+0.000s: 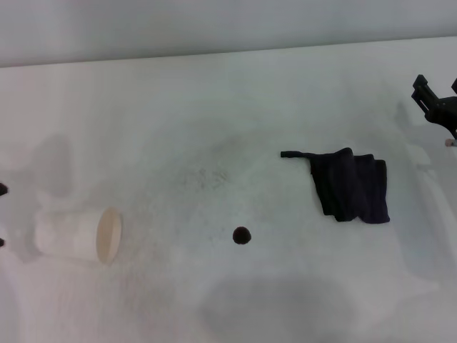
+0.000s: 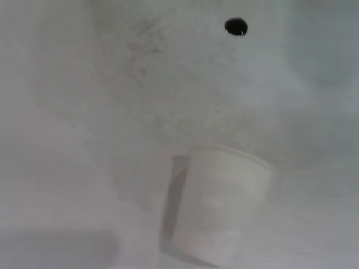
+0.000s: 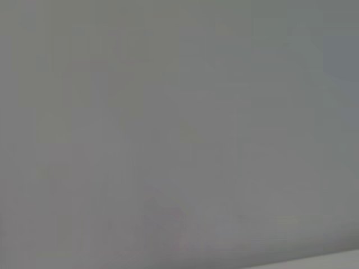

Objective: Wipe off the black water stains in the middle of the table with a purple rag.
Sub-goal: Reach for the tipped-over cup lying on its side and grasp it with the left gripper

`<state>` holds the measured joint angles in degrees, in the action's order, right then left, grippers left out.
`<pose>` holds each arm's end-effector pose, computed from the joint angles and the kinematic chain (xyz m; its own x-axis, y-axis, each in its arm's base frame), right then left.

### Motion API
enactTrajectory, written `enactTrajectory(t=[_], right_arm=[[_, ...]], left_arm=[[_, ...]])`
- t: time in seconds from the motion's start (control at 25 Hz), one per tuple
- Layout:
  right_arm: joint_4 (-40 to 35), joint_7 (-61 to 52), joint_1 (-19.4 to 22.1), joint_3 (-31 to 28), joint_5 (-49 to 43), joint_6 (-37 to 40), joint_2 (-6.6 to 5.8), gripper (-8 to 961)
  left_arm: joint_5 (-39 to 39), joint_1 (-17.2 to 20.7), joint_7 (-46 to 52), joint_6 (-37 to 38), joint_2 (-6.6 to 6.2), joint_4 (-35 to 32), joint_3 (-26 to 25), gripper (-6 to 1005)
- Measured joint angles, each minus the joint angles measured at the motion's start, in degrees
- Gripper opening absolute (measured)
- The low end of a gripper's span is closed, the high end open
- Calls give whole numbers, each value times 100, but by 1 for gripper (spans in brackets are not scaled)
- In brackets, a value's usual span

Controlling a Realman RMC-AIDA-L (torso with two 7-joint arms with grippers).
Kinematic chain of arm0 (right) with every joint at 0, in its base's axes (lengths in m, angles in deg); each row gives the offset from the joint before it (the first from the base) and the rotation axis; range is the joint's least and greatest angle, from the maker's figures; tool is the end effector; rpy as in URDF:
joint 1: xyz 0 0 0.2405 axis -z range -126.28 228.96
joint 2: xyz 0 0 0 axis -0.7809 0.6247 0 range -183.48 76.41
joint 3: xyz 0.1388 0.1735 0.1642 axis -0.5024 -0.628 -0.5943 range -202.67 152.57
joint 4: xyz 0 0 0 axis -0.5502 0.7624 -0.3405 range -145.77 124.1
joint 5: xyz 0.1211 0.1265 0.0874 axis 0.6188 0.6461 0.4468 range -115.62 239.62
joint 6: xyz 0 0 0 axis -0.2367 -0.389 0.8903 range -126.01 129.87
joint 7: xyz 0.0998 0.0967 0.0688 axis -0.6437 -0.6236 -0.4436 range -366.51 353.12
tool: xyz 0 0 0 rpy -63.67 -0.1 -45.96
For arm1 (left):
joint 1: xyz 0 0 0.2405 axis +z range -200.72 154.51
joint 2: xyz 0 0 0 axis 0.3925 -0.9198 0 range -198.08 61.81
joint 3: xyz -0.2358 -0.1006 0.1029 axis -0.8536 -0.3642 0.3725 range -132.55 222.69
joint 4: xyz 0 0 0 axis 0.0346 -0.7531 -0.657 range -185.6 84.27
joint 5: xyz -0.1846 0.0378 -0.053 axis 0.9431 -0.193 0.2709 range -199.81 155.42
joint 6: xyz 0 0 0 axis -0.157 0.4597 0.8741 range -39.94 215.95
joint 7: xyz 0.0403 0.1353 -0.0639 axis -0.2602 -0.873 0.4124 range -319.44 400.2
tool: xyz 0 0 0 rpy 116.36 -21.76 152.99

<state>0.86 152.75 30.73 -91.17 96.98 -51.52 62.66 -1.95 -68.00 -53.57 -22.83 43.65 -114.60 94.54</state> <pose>0.3909 0.3326 0.0042 0.5671 -0.1450 -0.8108 -0.8160 0.0347 -0.5769 -0.2453 0.3619 0.0746 0.8849 0.0807 -0.4587 0.0723 -0.9967 -0.0361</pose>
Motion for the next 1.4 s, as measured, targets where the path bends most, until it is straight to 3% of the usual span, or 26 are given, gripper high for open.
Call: enactTrajectory(t=[0.16, 0.24, 0.68, 1.4], right_arm=[[6, -1, -4, -35, 5, 143, 0, 796], [6, -2, -22, -41, 7, 212, 0, 796], [-9, -2, -135, -50, 157, 467, -18, 796], [-5, -9, -138, -50, 158, 513, -18, 795]], left_arm=[[-405, 57, -127, 784, 361, 52, 653, 860], [-446, 60, -187, 1040, 450, 168, 798, 860], [-438, -41, -401, 1323, 653, 309, 1046, 857], [-252, -248, -514, 2023, 705, 1329, 1351, 848]])
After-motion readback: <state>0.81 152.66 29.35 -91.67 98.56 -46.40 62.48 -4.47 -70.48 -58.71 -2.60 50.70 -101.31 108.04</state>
